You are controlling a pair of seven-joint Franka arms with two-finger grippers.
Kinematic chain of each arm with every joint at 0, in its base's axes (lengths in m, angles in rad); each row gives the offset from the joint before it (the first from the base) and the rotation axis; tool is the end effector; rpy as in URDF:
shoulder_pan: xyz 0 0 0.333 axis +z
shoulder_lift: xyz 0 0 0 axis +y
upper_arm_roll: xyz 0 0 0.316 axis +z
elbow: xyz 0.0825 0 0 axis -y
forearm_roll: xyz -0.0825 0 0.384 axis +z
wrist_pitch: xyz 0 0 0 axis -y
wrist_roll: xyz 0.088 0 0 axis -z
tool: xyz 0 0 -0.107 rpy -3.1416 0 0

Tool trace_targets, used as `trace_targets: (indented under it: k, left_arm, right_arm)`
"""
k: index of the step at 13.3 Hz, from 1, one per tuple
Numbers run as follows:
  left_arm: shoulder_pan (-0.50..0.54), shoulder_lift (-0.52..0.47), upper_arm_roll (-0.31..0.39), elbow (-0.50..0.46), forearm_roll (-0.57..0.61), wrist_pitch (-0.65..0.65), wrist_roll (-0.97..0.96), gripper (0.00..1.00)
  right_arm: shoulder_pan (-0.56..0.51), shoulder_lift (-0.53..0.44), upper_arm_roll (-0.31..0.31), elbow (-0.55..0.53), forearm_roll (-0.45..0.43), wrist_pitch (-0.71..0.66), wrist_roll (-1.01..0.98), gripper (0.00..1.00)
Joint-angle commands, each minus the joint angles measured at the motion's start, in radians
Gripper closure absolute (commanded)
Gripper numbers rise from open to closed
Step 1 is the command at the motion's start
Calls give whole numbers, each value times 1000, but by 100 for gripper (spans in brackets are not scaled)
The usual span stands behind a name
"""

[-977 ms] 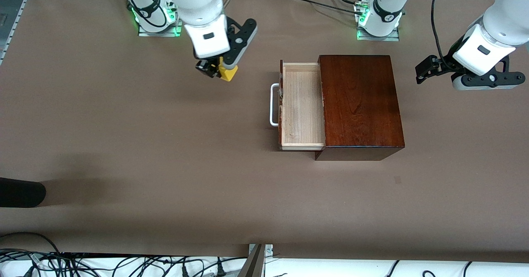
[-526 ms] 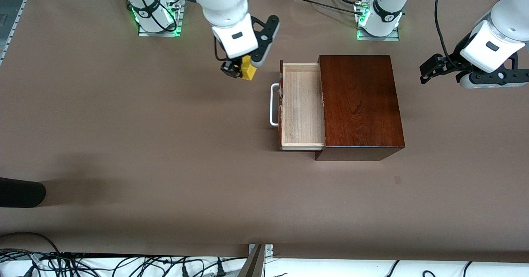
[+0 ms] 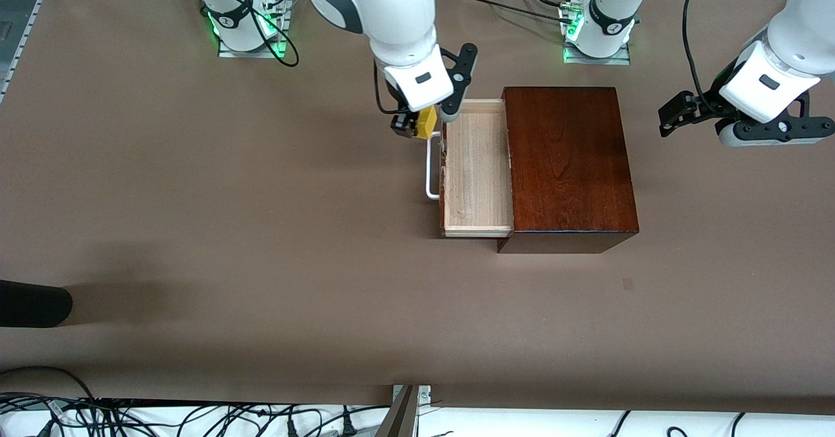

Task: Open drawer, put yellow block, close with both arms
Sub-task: 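Lift the yellow cube with the right gripper and carry it over the drawer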

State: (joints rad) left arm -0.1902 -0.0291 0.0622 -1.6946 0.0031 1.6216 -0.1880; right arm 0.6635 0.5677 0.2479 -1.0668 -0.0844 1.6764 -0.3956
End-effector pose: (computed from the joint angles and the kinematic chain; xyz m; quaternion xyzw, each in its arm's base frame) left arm 0.5422 -0.0690 0.5863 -0.9993 -0.0298 0.0216 0.0041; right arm 0.4860 0.5293 0.5174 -0.8039 -0.5937 -0.0216 0.0300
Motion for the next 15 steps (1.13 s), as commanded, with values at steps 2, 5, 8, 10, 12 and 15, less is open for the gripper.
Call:
trace_targets:
  k: [2, 5, 8, 10, 12, 15]
  left_arm:
    - [0, 17, -10, 33, 21, -6, 9, 0]
    - [0, 17, -10, 33, 21, -6, 7, 0]
    - [0, 17, -10, 33, 21, -6, 9, 0]
    - [0, 17, -10, 33, 20, -6, 7, 0]
    - [1, 17, -10, 33, 20, -6, 7, 0]
    - [1, 17, -10, 33, 20, -8, 7, 0]
  right_arm:
    - [62, 93, -22, 90, -40, 40, 1, 88]
    - [120, 141, -76, 97, -49, 77, 3, 89]
    - [160, 182, -108, 108, -49, 121, 27, 91]
    - [166, 207, -111, 117, -51, 147, 29, 91]
    - [183, 224, -125, 117, -54, 189, 29, 91]
    - [202, 257, -151, 117, -58, 246, 26, 91]
